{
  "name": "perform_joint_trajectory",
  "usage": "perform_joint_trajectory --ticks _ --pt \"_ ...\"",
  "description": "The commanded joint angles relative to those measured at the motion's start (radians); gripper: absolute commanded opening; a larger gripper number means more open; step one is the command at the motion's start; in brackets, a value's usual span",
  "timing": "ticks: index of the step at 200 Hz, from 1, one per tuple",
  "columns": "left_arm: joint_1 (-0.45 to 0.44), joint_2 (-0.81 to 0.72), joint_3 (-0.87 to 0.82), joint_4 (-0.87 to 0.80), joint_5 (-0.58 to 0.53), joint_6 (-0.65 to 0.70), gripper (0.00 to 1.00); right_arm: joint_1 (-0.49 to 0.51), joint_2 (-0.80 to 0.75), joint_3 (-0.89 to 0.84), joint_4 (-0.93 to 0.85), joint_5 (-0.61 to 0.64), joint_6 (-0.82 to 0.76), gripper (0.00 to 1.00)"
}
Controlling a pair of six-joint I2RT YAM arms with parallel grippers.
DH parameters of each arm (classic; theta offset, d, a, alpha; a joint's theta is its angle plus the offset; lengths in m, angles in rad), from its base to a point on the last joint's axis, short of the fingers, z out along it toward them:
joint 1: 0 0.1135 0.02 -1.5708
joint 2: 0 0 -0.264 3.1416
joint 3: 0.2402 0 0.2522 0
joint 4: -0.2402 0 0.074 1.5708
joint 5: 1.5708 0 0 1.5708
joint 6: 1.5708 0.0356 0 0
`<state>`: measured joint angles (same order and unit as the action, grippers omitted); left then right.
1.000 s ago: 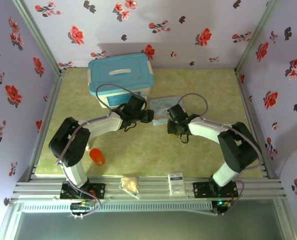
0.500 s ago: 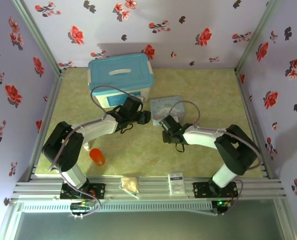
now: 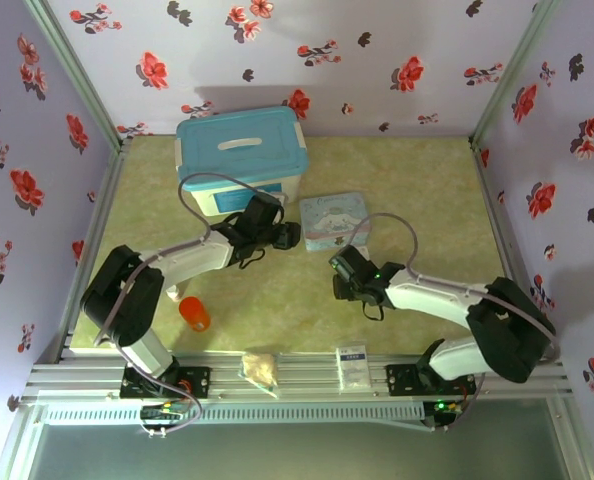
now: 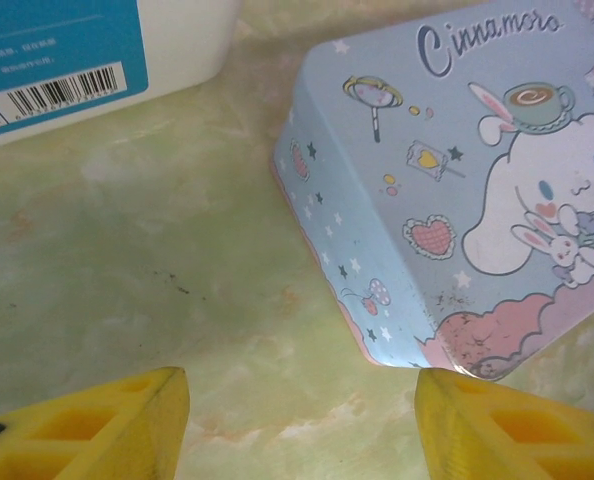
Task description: Unlock the padlock with the key
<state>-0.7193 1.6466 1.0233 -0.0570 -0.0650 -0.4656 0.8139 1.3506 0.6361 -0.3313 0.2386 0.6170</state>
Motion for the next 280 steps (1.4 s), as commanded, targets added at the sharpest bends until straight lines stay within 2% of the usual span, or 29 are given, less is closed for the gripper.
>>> perform_joint_trajectory --ticks 1,52,78,106,143,169,280 --pt "0.007 -0.04 -0.017 0.012 0.015 -0.02 0.62 0.007 -0.085 0.005 -0.078 0.044 0.092 0.52" --pt "0.007 -0.06 -0.037 0.015 0.038 -0.039 0.62 0.006 -0.153 -0.079 -0.151 -0.123 0.205 0.55" --pt "0.006 -0.096 -0.059 0.02 0.051 -0.05 0.63 0.006 -0.18 -0.122 -0.166 -0.14 0.246 0.55" --pt "0.008 -0.133 -0.078 0.011 0.05 -0.053 0.63 -0.028 -0.194 -0.18 -0.092 -0.169 0.265 0.57" --pt "0.009 -0.168 -0.103 0.002 0.047 -0.055 0.64 -0.118 -0.166 -0.179 -0.108 -0.13 0.202 0.58" --pt "0.01 -0.178 -0.114 0.005 0.044 -0.062 0.64 -0.171 -0.156 -0.172 -0.048 -0.122 0.158 0.58" --pt "0.014 -0.17 -0.14 0.034 0.045 -0.073 0.65 -0.2 -0.056 -0.055 0.0 -0.052 0.066 0.55"
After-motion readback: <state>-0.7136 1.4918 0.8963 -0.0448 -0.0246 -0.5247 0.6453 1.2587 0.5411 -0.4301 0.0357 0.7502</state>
